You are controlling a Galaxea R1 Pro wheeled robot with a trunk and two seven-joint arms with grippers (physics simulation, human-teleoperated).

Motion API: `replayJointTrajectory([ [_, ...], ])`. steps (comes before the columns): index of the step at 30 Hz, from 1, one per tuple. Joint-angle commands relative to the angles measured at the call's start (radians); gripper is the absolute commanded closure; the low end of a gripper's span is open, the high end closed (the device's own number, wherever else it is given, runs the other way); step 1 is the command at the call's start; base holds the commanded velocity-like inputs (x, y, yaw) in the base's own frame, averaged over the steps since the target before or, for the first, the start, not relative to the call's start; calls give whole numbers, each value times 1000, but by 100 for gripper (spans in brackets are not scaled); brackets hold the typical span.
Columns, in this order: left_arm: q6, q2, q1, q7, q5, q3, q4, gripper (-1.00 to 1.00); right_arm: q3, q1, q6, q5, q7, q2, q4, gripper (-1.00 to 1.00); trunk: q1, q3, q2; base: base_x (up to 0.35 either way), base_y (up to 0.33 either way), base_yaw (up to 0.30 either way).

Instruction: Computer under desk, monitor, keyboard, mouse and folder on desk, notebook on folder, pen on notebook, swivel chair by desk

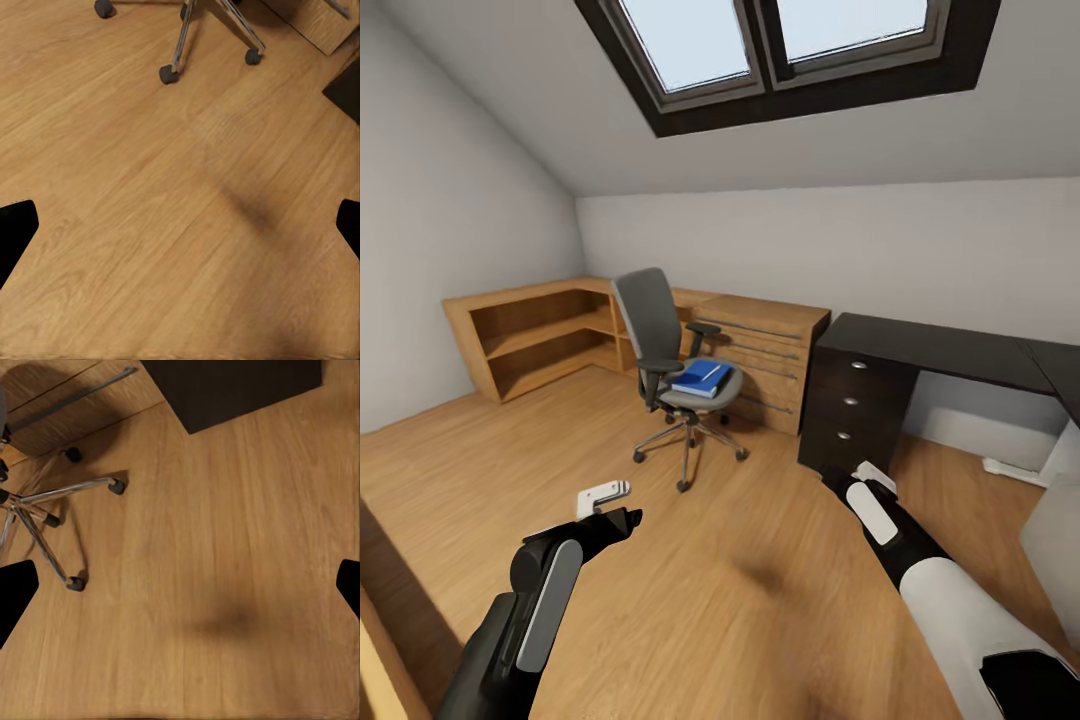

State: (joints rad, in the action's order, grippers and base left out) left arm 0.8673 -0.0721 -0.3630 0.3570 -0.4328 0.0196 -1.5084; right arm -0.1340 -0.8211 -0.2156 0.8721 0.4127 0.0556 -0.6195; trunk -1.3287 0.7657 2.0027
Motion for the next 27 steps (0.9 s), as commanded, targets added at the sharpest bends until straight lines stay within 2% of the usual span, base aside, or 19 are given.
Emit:
replayJointTrajectory([
  [1, 3, 0, -1, 10, -11, 0, -1, -100, -7, 0, -3, 5, 8, 0, -2, -100, 5, -3, -7, -324, 133, -283],
  [9, 4, 0, -1, 8, -12, 0, -1, -100, -30, 0, -1, -4, 5, -2, -1, -100, 35, -33, -63, -324, 115, -282],
  [13, 4, 0, -1, 5, -12, 0, -1, -100, -76, 0, 1, -10, 5, -3, 0, -100, 51, -48, -91, -332, 34, -281],
  [17, 5, 0, -1, 4, -12, 0, -1, -100, -138, 0, 2, -14, 6, -6, -1, -100, 66, -63, -119, -336, 11, -281],
  [21, 5, 1, -1, 3, -12, -1, -1, -100, -166, 0, 9, -15, 6, -10, -1, -100, 81, -78, -147, -337, 4, -282],
  [27, 4, 1, -1, 2, -12, -28, -1, -100, -251, 0, 28, -32, 6, -28, -2, -100, 104, -97, -189, -339, 1, -284],
])
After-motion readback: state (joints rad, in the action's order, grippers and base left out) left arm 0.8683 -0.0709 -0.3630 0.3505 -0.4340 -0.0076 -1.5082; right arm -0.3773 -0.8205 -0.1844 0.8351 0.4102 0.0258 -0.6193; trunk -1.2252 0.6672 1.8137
